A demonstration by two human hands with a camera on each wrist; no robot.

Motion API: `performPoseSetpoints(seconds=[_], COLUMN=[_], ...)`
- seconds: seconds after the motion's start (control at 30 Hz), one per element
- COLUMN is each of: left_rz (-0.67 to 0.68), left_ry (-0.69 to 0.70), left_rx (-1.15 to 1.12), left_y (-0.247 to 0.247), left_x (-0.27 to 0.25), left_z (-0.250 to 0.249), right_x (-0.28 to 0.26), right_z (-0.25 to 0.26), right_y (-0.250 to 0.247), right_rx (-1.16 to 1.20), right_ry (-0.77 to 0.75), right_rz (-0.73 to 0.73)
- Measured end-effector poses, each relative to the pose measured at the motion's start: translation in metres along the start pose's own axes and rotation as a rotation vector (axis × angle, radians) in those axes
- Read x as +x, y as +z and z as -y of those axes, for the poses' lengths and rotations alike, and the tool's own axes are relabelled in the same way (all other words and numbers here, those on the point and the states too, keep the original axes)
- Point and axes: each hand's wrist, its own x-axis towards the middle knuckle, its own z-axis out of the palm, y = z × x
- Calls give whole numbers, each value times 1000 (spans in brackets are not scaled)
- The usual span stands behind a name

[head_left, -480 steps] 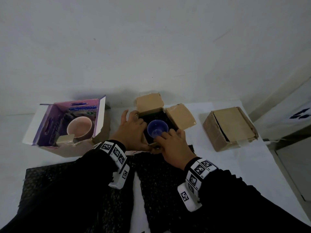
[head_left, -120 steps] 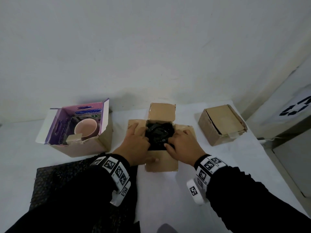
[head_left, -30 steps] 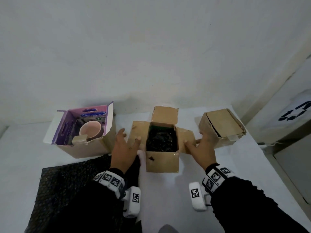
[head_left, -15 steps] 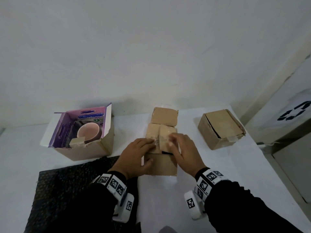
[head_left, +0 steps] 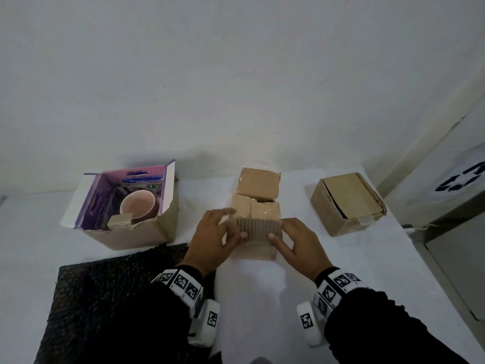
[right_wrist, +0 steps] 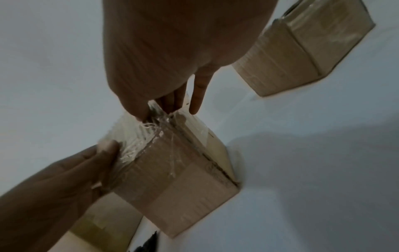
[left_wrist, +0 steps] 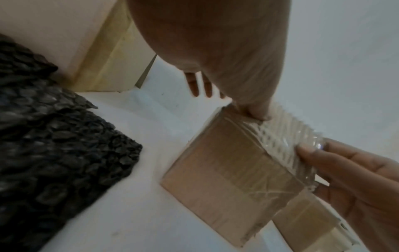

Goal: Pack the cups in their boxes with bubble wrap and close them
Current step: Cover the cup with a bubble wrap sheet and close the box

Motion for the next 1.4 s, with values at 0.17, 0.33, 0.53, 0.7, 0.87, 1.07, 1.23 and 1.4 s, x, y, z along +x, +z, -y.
performPoseSetpoints(seconds=[0.17, 0.33, 0.53, 0.7, 0.87, 1.07, 1.23, 1.4], left_rz=[163, 199, 186, 207, 175, 175, 162, 163], left_ry=[-580, -656, -699, -801, -953, -1030, -1070, -1112], left_rx=[-321, -365, -288, -381, -673, -812, -876, -988], left_y=[7, -1, -4, -4, -3, 6, 8, 7], left_x=[7, 8, 9, 15, 14, 9, 10, 8], left_z=[-1, -5, -13, -12, -17, -26, -31, -33], right_x=[11, 58, 132, 163, 145, 84, 43, 31], right_z=[-5, -13, -2, 17, 26, 33, 14, 5], right_y=[12, 5, -18, -41, -47, -29, -1, 6], right_rx=[143, 451, 755, 624, 481, 73, -206, -232], right_ry=[238, 734, 759, 513, 280, -51, -234, -321], right_rz=[-195, -49, -84, 74, 26, 58, 123, 22])
